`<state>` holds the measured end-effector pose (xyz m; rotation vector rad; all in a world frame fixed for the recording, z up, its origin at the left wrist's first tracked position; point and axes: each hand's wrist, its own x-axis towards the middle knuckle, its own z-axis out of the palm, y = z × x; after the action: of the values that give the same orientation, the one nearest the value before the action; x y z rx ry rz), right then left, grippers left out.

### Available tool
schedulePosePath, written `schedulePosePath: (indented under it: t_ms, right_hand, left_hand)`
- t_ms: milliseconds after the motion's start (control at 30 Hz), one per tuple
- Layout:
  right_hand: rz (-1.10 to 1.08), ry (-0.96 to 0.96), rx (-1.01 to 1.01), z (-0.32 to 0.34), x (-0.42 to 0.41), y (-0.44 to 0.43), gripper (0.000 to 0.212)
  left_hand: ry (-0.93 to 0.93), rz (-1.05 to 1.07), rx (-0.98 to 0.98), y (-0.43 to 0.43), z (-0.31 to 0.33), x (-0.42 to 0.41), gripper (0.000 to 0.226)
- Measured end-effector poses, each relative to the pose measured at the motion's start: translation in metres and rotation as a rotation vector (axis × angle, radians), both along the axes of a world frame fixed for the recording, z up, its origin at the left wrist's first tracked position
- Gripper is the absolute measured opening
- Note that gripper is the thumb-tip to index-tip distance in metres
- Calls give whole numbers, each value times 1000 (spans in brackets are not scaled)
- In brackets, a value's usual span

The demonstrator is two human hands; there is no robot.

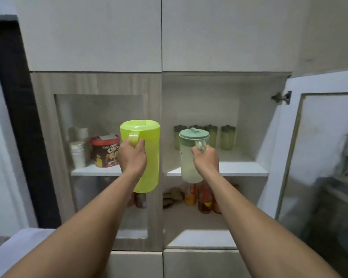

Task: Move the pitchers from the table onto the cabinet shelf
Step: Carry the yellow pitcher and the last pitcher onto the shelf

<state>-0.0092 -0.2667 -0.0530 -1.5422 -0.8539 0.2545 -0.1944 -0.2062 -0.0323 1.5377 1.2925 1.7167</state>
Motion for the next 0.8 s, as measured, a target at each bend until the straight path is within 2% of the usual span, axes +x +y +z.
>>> schedulePosePath:
  t_ms: [267, 800]
  right_hand:
    - [-148, 6, 3, 0, 88, 7, 16]
    - [-296, 31, 2, -1, 226, 115, 17]
  left_hand:
    - [-45, -183, -40, 33, 1, 107, 31]
    - [-80, -377, -66, 161, 11, 270, 26]
